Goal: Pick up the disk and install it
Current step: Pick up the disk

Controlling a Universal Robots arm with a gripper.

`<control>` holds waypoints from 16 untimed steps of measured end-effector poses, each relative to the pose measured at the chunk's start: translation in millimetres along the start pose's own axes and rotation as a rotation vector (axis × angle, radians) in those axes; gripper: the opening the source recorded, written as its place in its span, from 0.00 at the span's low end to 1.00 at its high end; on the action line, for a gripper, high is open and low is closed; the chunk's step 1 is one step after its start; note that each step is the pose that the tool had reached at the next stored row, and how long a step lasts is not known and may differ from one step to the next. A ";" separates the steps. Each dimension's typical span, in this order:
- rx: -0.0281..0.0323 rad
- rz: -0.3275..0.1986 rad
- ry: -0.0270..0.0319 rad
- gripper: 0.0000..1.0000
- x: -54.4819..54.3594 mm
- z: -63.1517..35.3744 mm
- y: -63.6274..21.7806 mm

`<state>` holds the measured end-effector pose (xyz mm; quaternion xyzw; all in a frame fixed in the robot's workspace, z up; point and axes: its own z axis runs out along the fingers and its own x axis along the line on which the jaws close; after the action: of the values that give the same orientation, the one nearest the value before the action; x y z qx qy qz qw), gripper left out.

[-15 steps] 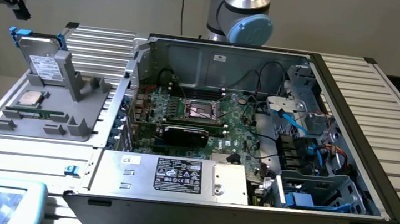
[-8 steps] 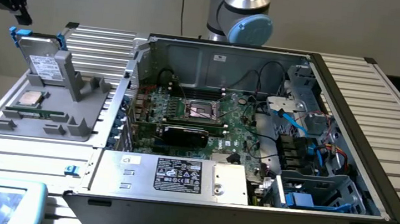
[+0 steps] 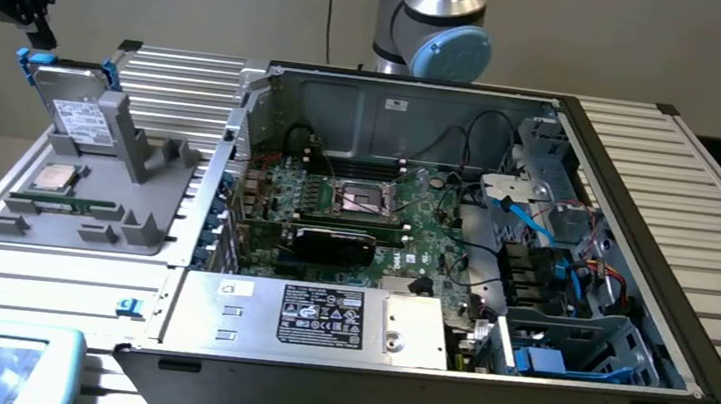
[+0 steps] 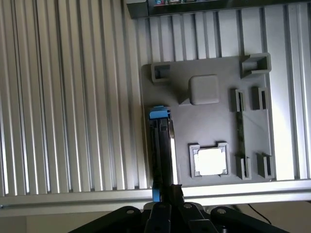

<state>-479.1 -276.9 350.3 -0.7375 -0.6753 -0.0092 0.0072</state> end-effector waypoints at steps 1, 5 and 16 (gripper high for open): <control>-0.0003 0.000 0.0001 0.11 -0.1 0.9 -0.2; 0.0002 0.001 -0.0001 0.11 -0.2 2.8 -1.8; 0.0000 0.002 0.0000 0.11 -0.4 6.6 -7.2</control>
<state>-486.3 -276.5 343.7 -0.7382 -0.6745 -0.0092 0.0072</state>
